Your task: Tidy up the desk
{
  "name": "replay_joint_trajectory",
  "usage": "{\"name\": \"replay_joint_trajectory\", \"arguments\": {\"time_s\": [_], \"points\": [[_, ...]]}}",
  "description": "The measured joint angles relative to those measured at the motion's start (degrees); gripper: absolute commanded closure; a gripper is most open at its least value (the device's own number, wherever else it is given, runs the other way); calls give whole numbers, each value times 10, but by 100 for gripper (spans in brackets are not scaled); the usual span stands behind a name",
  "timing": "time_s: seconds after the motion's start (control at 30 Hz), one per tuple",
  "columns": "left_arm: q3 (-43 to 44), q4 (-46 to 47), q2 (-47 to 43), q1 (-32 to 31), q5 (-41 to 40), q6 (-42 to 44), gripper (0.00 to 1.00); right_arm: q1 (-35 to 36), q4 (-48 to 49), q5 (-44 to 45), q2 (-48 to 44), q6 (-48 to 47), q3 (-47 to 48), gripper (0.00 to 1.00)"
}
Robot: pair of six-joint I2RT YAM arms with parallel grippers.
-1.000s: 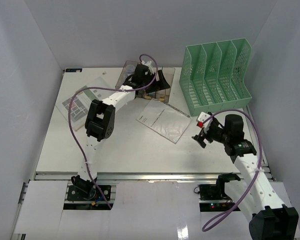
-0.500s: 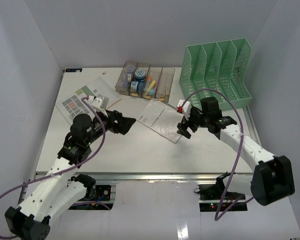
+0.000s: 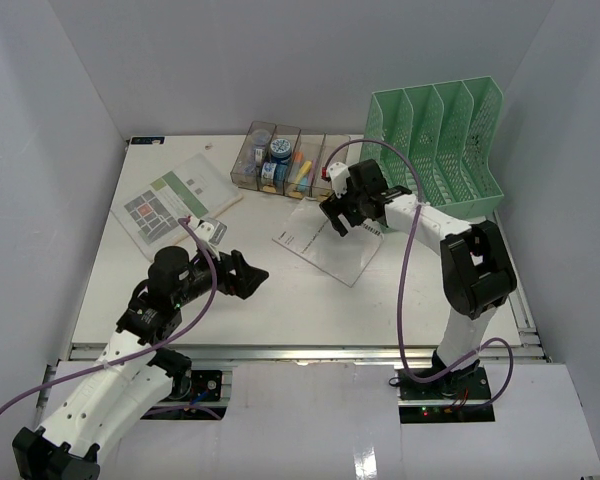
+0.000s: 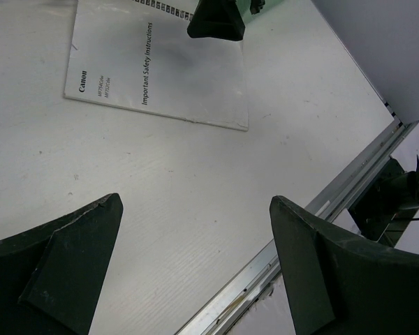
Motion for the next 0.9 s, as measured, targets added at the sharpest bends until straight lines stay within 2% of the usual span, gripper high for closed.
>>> {"name": "replay_joint_trajectory", "arguments": {"time_s": [0.3, 0.53, 0.7, 0.83, 0.9], "points": [[0, -2, 0, 0, 6, 6, 2, -4, 3, 21, 72, 16, 31, 10], [0, -3, 7, 0, 7, 6, 2, -38, 5, -39, 128, 20, 87, 10], [0, -4, 9, 0, 9, 6, 2, -53, 4, -66, 145, 21, 89, 10], [0, -2, 9, 0, 15, 5, 2, -54, 4, -83, 147, 23, 89, 1], [-1, 2, 9, 0, 18, 1, 2, -54, 5, -91, 147, 26, 87, 7]]}}
